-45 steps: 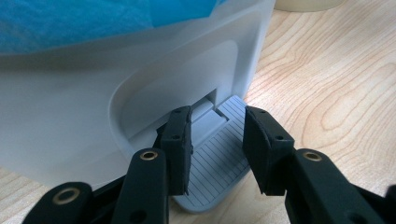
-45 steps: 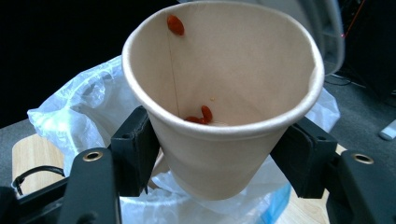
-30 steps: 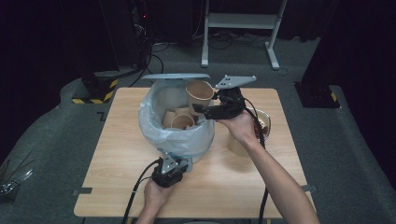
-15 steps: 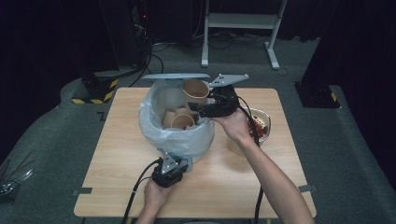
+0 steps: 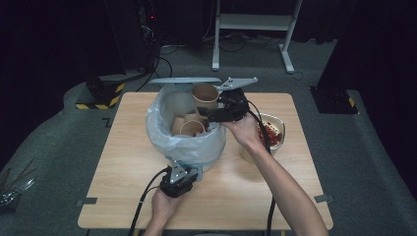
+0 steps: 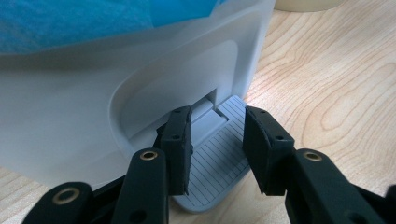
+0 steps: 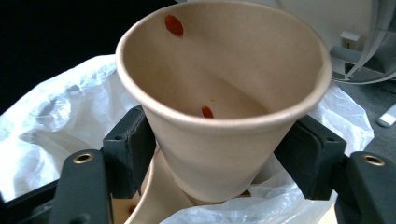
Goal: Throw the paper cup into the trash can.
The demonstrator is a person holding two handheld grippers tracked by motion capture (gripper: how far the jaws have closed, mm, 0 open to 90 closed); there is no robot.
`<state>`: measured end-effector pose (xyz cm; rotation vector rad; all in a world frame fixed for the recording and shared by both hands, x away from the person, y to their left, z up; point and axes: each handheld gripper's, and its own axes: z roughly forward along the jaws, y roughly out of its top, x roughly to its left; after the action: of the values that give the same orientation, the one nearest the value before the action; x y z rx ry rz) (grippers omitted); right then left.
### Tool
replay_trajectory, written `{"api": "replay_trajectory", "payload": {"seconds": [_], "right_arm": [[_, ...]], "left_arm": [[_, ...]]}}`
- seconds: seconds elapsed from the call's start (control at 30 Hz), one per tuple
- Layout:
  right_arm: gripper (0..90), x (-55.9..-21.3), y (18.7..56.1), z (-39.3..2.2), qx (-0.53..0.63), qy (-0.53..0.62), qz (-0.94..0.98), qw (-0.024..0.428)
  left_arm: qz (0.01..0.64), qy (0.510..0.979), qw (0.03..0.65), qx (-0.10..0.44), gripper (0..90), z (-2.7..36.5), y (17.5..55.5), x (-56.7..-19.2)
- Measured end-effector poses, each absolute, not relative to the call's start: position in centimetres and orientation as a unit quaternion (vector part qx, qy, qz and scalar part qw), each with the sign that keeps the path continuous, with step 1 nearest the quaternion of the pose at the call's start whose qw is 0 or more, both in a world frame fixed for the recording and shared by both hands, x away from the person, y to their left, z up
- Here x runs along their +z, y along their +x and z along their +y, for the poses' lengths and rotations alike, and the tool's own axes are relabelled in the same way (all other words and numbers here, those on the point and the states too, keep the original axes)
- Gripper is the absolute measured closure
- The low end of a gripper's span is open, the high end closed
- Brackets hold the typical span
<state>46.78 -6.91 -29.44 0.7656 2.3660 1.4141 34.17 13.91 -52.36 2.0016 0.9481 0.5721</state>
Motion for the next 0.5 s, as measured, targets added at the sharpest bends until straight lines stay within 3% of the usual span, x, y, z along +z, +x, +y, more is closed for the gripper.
{"api": "replay_trajectory", "payload": {"seconds": [0.23,0.5], "right_arm": [[20.9,-29.46,46.95,-6.87,0.489,0.271,0.817,0.14],[22.2,-29.45,46.73,-7.08,0.495,0.269,0.814,0.142]], "left_arm": [[0.378,0.796,0.415,0.227,62.0,13.9,34.17,-52.35],[0.377,0.798,0.413,0.227,62.1,13.93,34.18,-52.33]]}}
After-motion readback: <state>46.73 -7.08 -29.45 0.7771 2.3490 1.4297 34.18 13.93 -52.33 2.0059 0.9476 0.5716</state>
